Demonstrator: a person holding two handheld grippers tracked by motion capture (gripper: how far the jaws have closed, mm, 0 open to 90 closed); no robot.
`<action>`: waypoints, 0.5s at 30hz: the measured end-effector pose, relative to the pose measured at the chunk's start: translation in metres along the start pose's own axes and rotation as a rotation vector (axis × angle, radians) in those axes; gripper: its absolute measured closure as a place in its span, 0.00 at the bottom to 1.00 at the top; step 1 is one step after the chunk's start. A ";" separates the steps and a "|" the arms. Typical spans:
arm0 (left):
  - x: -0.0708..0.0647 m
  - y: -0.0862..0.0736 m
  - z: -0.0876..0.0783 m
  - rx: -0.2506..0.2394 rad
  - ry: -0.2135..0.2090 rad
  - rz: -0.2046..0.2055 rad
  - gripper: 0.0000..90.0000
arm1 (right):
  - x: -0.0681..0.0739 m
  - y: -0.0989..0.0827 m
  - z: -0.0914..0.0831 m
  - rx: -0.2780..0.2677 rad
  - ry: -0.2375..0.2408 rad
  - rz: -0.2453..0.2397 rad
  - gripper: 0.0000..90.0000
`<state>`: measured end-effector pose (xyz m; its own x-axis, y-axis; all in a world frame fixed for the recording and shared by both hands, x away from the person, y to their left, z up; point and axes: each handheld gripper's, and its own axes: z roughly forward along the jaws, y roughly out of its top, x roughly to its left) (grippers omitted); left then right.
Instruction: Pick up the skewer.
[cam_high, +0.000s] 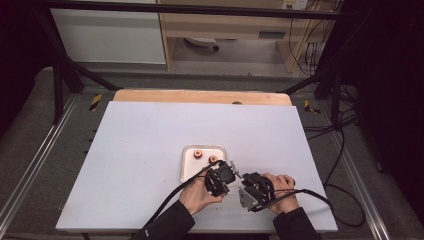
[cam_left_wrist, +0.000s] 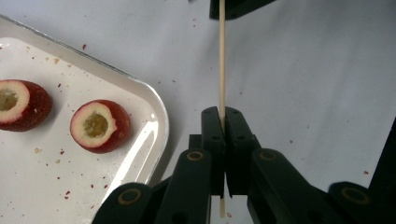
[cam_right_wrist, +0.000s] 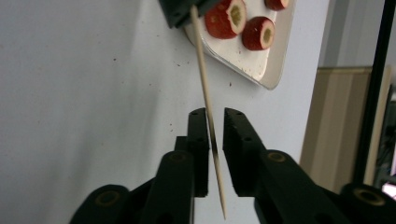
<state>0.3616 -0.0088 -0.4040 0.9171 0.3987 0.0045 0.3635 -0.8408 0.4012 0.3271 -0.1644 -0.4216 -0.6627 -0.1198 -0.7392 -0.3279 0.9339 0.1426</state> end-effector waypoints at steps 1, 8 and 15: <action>0.000 -0.004 -0.001 -0.012 0.001 -0.005 0.98 | -0.001 -0.001 0.000 0.002 0.004 0.046 0.75; 0.000 -0.020 -0.002 -0.060 0.036 -0.021 0.98 | -0.007 -0.019 -0.003 -0.028 0.035 0.355 0.55; 0.003 -0.043 -0.013 -0.175 0.038 -0.084 0.98 | -0.010 -0.035 -0.002 -0.028 0.079 0.646 0.37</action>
<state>0.3463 0.0334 -0.4093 0.8766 0.4813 -0.0029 0.4018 -0.7285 0.5548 0.3439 -0.1970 -0.4180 -0.7796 0.4375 -0.4482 0.1367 0.8172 0.5600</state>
